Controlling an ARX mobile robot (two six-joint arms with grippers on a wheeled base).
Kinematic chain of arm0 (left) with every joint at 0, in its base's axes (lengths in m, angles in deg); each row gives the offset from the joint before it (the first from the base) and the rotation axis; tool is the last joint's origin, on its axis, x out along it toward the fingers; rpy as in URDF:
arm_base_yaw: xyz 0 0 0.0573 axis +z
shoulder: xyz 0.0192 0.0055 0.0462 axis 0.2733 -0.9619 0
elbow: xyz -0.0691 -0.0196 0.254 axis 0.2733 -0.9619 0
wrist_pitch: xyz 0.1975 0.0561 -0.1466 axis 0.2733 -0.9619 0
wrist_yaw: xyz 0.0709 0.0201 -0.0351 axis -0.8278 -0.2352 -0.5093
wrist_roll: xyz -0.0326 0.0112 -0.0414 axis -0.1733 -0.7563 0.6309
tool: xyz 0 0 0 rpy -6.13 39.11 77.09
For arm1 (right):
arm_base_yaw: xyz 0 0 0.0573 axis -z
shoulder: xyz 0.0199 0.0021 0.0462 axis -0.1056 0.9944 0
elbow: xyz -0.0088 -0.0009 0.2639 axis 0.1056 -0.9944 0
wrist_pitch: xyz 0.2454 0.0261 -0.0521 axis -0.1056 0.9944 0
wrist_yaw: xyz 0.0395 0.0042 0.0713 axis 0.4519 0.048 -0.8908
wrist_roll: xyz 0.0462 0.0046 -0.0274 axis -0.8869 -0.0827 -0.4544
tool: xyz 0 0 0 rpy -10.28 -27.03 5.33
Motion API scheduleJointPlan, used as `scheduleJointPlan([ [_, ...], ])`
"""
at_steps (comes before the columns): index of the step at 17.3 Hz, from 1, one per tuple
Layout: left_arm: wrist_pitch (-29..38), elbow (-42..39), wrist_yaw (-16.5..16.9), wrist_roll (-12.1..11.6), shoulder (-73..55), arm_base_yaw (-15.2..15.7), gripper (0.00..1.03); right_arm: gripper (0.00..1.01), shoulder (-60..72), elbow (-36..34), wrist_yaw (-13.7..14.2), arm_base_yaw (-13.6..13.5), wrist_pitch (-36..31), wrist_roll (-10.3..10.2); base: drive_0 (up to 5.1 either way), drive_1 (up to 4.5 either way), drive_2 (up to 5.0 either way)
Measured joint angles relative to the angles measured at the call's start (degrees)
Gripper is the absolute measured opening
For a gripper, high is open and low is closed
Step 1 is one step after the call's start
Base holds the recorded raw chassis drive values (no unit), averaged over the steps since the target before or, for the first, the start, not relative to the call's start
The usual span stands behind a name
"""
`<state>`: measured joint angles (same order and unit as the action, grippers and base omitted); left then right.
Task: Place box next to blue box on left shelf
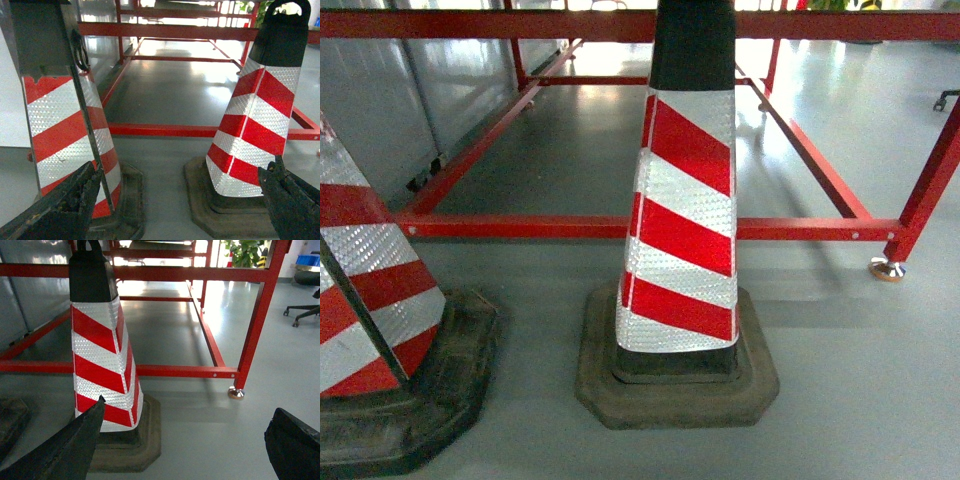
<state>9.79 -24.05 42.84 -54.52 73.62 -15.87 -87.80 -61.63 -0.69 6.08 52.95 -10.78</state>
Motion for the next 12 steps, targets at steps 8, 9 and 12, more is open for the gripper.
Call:
scheduleJointPlan([
  [8,0.0,0.0,0.0,0.0,0.0,0.0,0.98,0.98,0.0,0.0,0.0,0.0,0.0,0.0,0.0,0.00,0.0],
  [9,0.0,0.0,0.0,0.0,0.0,0.0,0.98,0.98,0.0,0.0,0.0,0.0,0.0,0.0,0.0,0.00,0.0],
  [12,0.0,0.0,0.0,0.0,0.0,0.0,0.98,0.98,0.0,0.0,0.0,0.0,0.0,0.0,0.0,0.00,0.0],
])
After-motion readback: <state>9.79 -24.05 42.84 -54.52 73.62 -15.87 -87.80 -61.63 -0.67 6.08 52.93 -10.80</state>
